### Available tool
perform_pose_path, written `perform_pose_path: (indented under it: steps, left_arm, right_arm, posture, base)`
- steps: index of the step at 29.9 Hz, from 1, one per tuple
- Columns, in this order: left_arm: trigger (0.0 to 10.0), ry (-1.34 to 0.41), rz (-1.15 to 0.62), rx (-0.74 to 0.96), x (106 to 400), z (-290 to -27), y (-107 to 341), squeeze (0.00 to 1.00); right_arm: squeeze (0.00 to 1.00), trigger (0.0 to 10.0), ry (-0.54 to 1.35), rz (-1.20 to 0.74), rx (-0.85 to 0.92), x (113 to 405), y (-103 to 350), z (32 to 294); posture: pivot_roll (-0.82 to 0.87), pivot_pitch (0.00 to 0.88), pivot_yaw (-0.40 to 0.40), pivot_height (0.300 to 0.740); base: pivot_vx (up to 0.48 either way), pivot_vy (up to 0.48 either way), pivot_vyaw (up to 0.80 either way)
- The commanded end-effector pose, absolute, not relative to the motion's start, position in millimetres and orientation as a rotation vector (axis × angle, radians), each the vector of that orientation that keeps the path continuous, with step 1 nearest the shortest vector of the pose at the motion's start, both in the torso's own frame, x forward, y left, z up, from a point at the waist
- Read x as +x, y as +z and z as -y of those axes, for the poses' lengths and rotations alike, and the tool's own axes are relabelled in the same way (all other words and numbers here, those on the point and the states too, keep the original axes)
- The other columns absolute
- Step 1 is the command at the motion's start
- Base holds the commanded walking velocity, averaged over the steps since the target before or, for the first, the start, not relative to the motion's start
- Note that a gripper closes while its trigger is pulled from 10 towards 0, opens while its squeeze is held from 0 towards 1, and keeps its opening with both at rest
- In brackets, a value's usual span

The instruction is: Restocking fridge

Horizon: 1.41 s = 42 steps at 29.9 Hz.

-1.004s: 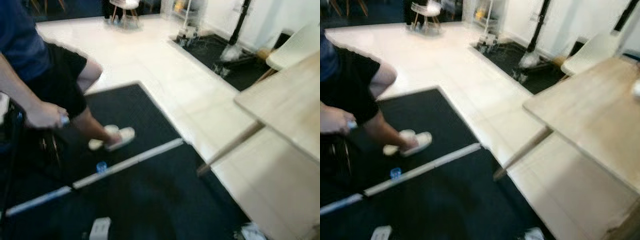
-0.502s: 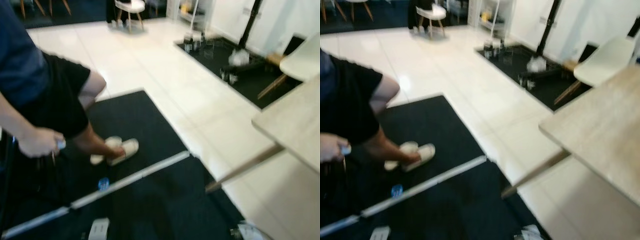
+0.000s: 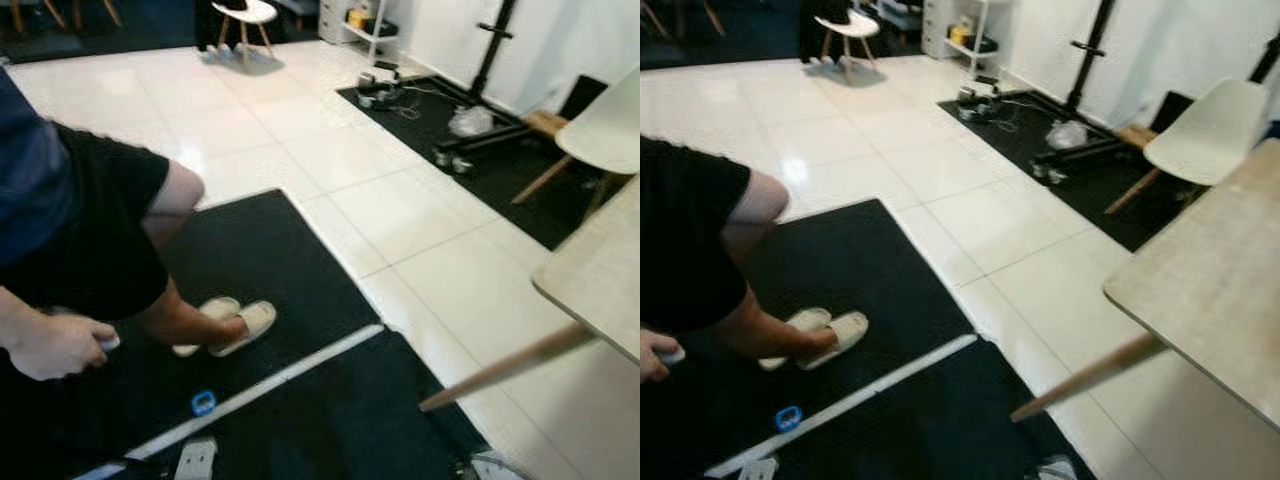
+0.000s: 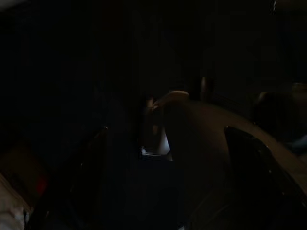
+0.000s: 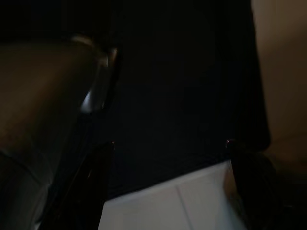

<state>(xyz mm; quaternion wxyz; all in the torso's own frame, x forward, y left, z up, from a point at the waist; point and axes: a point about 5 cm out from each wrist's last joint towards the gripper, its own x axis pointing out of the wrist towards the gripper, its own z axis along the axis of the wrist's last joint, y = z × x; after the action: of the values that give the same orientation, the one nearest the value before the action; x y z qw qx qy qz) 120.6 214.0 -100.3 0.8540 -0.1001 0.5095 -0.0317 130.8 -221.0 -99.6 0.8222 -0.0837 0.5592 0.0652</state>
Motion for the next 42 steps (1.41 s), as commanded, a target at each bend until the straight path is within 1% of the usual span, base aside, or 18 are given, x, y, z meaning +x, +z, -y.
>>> perform_pose_path:
  steps: [1,7,12,16,24,26,33,42]
  left_arm:
    - [10.0,-0.075,-1.132,-0.218,106.5,-209.8,-105.6,0.00]
    - [10.0,-0.076,-1.132,-0.218,106.6,-209.7,-105.5,0.00]
    - [10.0,-0.077,-1.134,-0.216,106.6,-209.8,-105.6,0.00]
    - [10.0,-0.078,-1.133,-0.216,106.9,-209.8,-105.5,0.00]
    - [10.0,-0.078,-1.132,-0.216,106.6,-210.0,-105.5,0.00]
    - [10.0,-0.078,-1.133,-0.216,106.6,-209.9,-105.5,0.00]
    - [10.0,-0.079,-1.135,-0.216,106.5,-209.5,-105.6,0.00]
    - [10.0,-0.084,-1.133,-0.214,106.8,-208.6,-105.7,0.00]
  right_arm:
    - [0.00,10.0,0.142,-1.215,-0.181,124.6,-101.8,220.3]
    - [0.00,10.0,0.144,-1.212,-0.183,125.2,-101.8,219.4]
    - [0.00,10.0,0.132,-1.206,-0.178,125.6,-101.3,221.3]
    - [0.00,10.0,0.124,-1.206,-0.184,124.7,-99.6,229.3]
    - [0.00,10.0,0.121,-1.216,-0.184,120.7,-98.7,237.4]
    - [0.00,10.0,0.132,-1.235,-0.193,117.2,-99.0,240.3]
    - [0.00,10.0,0.131,-1.232,-0.192,114.9,-99.9,239.0]
    - [0.00,10.0,0.136,-1.215,-0.188,119.6,-100.5,231.6]
  posture:
    - [0.08,0.021,-0.090,0.740]
    - [0.08,0.021,-0.090,0.740]
    - [0.08,0.016,-0.087,0.740]
    - [0.08,0.016,-0.087,0.740]
    - [0.08,0.017,-0.087,0.740]
    - [0.08,0.020,-0.088,0.740]
    - [0.08,0.018,-0.089,0.740]
    - [0.08,0.010,-0.092,0.740]
  base:
    - [0.307,0.000,-0.73]
    - [0.309,0.000,-0.73]
    - [0.309,0.000,0.00]
    - [0.308,0.000,0.00]
    - [0.308,0.000,0.00]
    - [0.307,0.000,-0.73]
    - [0.309,0.000,-0.72]
    - [0.307,0.000,0.00]
